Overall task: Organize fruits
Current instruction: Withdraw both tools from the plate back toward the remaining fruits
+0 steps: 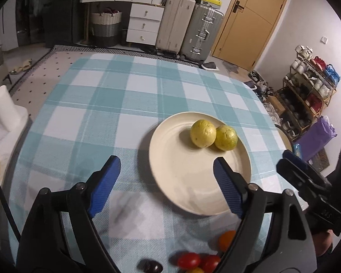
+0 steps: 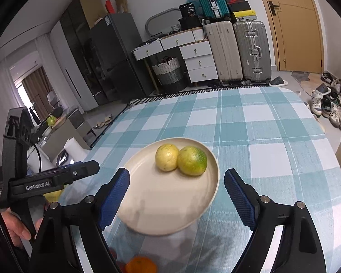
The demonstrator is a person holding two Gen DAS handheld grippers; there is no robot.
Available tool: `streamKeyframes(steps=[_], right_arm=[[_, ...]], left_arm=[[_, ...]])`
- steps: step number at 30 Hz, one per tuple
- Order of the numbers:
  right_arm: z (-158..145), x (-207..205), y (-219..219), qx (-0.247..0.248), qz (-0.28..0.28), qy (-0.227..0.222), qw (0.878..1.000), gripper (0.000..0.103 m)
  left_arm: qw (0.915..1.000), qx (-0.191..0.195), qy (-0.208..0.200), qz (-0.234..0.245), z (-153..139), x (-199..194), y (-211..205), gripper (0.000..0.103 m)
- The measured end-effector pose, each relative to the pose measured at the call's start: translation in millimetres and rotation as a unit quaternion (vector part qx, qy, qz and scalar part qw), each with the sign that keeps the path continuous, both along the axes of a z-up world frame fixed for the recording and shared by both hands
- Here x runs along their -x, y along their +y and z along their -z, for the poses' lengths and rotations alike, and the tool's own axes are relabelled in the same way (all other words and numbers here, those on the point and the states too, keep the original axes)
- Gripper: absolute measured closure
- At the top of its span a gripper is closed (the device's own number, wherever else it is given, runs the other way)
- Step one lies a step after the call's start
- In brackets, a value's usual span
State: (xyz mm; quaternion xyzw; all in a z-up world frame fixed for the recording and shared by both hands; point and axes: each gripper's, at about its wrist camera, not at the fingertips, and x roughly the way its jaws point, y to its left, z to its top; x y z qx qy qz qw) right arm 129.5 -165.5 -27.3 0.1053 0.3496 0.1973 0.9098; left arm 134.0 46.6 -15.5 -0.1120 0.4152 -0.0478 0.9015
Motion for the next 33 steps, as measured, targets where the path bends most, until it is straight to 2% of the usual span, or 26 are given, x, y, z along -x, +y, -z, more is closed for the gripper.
streamKeyframes(steps=[10, 13, 17, 24, 27, 33], right_arm=[[-6, 37, 12, 0.025, -0.015, -0.002, 1.0, 0.013], [-5, 47, 16, 0.031, -0.022, -0.005, 0.999, 0.01], [-3, 61, 19, 0.033, -0.027, -0.004, 0.999, 0.008], [2, 79, 19, 0.016, -0.038, -0.002, 0.999, 0.006], [3, 85, 19, 0.01, -0.042, -0.006, 0.999, 0.001], [9, 95, 20, 0.013, -0.044, -0.009, 0.999, 0.001]], left_arm=[[0.9996, -0.027, -0.007, -0.005, -1, 40, -3, 0.015], [0.9995, -0.031, -0.01, -0.007, -1, 52, -4, 0.011], [0.9993, -0.034, -0.015, -0.011, -1, 64, -4, 0.002], [0.9991, -0.039, -0.016, -0.004, 9, 85, -3, 0.001], [0.9988, -0.046, -0.014, -0.009, 14, 91, -2, 0.001], [0.9993, -0.037, -0.004, 0.003, 25, 100, -1, 0.001]])
